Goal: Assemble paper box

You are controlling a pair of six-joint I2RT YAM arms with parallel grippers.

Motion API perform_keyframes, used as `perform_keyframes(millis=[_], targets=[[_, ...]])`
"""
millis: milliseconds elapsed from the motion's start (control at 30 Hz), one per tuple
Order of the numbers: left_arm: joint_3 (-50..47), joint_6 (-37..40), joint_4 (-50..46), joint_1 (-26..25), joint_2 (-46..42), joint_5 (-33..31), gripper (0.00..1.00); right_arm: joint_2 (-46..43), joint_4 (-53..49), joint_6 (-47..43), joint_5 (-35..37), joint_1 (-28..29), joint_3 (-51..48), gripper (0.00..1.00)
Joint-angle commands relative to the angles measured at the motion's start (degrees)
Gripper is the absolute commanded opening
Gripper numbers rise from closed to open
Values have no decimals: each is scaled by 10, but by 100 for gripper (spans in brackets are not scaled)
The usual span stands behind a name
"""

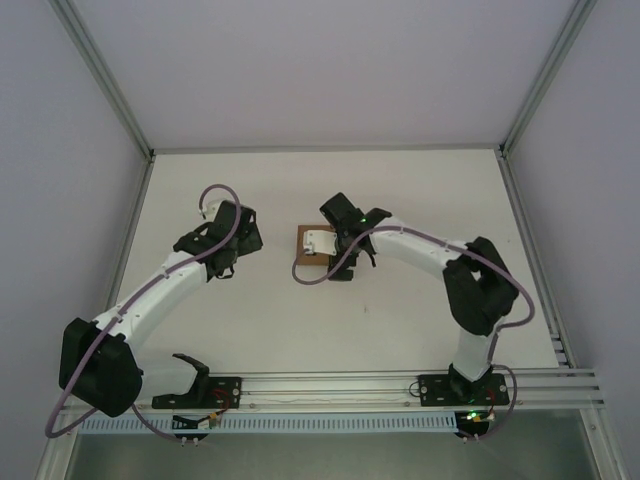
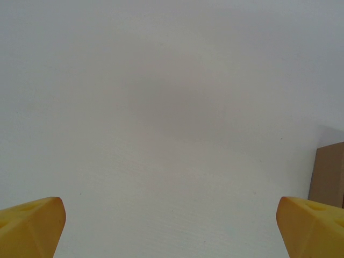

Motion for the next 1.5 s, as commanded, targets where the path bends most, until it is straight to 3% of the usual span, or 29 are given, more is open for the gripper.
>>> perform_keyframes(millis=[0, 133, 300, 433, 533, 633, 700, 867, 900, 933, 1033, 1067, 1467], targets=[[12, 11, 16, 1, -1, -14, 100, -57, -3, 47, -48, -5, -30, 100], [-41, 54, 115, 8, -25, -58, 100, -124, 95, 177, -44, -71, -88, 100], [-141, 101, 302, 90, -70, -34, 100, -214, 285, 448, -29, -237, -220, 100], [-187, 140, 410, 147, -51, -30, 100, -273, 401, 569, -22, -331, -342, 100], [-236, 168, 538, 166, -6, -42, 100, -281, 506, 565, 4, -349, -420, 100], [-284, 191, 694, 179, 42, -13, 100, -251, 568, 560, 59, -350, -456, 100], [-271, 206, 672, 181, 42, 16, 100, -221, 637, 543, 74, -350, -481, 100], [-293, 268, 741, 182, 57, 40, 100, -169, 787, 547, 88, -362, -516, 100], [-298, 266, 747, 183, 52, 42, 100, -162, 817, 548, 85, -367, -528, 100], [-306, 268, 758, 184, 50, 51, 100, -178, 784, 560, 62, -377, -526, 100], [-322, 264, 786, 186, 44, 46, 100, -128, 880, 576, 23, -406, -548, 100], [-323, 264, 787, 186, 44, 45, 100, -149, 828, 582, 21, -406, -541, 100], [-316, 269, 783, 186, 49, 66, 100, -138, 858, 578, 22, -406, -545, 100]])
